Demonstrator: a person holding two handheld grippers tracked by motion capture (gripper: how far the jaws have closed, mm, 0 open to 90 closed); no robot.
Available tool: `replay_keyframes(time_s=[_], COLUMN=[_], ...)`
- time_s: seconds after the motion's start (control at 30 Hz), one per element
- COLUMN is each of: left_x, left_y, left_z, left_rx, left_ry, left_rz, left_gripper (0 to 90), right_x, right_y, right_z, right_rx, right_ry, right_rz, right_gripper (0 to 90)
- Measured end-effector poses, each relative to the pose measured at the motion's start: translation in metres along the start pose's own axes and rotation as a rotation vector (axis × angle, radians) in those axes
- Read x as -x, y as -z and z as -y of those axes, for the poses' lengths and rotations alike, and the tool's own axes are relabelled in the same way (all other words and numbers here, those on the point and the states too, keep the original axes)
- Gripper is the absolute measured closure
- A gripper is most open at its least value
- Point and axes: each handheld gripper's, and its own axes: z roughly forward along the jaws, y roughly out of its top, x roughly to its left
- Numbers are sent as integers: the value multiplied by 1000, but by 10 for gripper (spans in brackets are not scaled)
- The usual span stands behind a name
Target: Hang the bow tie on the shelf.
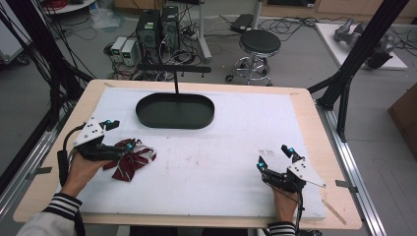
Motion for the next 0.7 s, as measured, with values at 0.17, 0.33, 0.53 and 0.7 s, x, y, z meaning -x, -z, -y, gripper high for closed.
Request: replay_keyframes(time_s=[0.17, 0.33, 0.53, 0.7], left_x=[-8, -12, -12, -10], left_y=[-9, -22, -37, -44], left_z=[-7, -12, -13, -13], left_rx=[-74, -167, -245, -282], left_ry=[-6, -39, -85, -102], left_rz=[26, 63, 100, 114], left_gripper=[162, 172, 183, 196], right_x=[0, 0, 0, 0], right_y=[0, 0, 0, 0], right_z=[0, 0, 0, 0], right_rx=[-2, -2, 1, 1], right_ry=[0, 0, -4, -5], right_rz=[2, 1, 1, 0], right_gripper=[91, 91, 91, 91])
